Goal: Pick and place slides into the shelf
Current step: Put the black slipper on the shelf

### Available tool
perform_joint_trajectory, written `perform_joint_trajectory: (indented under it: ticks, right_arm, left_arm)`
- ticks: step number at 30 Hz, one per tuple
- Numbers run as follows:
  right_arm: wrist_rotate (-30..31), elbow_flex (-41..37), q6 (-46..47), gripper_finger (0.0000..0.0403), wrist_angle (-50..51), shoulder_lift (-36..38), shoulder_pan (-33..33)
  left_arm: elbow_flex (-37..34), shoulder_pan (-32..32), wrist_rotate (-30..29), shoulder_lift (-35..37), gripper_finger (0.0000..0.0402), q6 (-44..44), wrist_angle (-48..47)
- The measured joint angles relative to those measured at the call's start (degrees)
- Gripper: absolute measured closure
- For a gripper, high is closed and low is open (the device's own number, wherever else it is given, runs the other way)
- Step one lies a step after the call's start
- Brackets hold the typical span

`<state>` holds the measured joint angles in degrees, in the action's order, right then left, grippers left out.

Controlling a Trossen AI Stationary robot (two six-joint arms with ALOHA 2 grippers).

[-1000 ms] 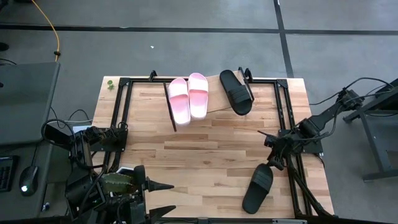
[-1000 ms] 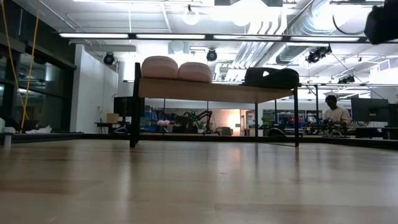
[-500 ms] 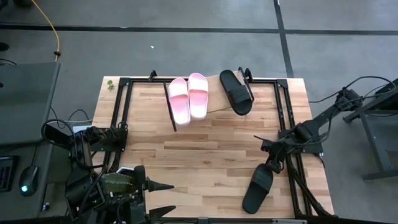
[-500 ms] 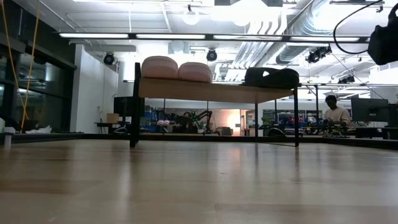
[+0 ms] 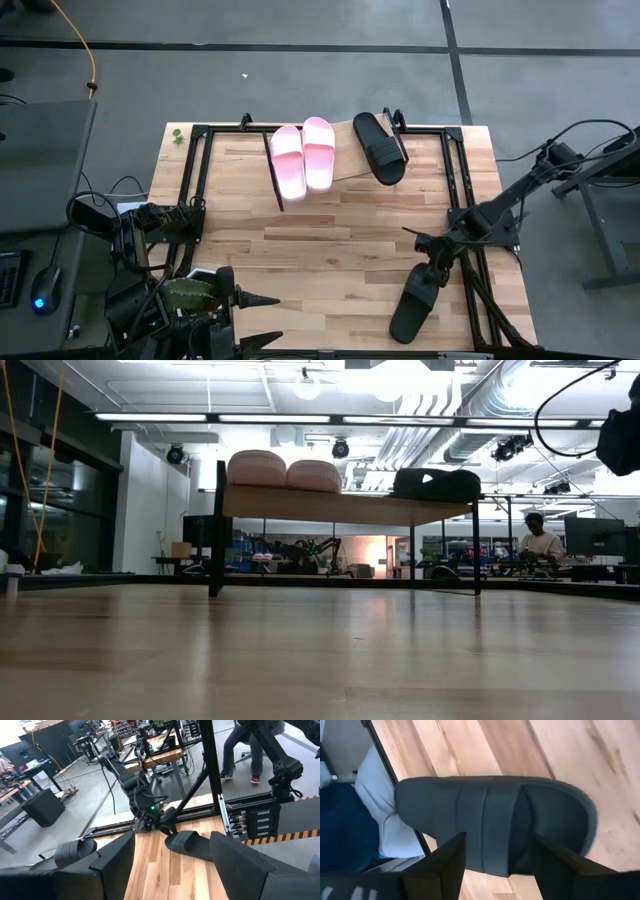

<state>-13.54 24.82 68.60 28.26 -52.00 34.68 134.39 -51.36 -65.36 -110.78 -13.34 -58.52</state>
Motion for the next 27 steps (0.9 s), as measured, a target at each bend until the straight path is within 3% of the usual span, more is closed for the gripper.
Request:
perform_joint_trajectory:
  ticks: [19, 27]
  right_arm:
    - [-1.67, 0.0, 0.53, 0.0211, -15.46, -12.14, 3.39]
    - [-1.69, 0.0, 0.37, 0.0291, -16.32, -12.88, 3.65]
  left_arm:
    - [0.0, -0.01, 0.0, -0.02, 0.0156, -0.04, 0.09]
    - [0.0, -0.01, 0.0, -0.02, 0.0156, -0.07, 0.49]
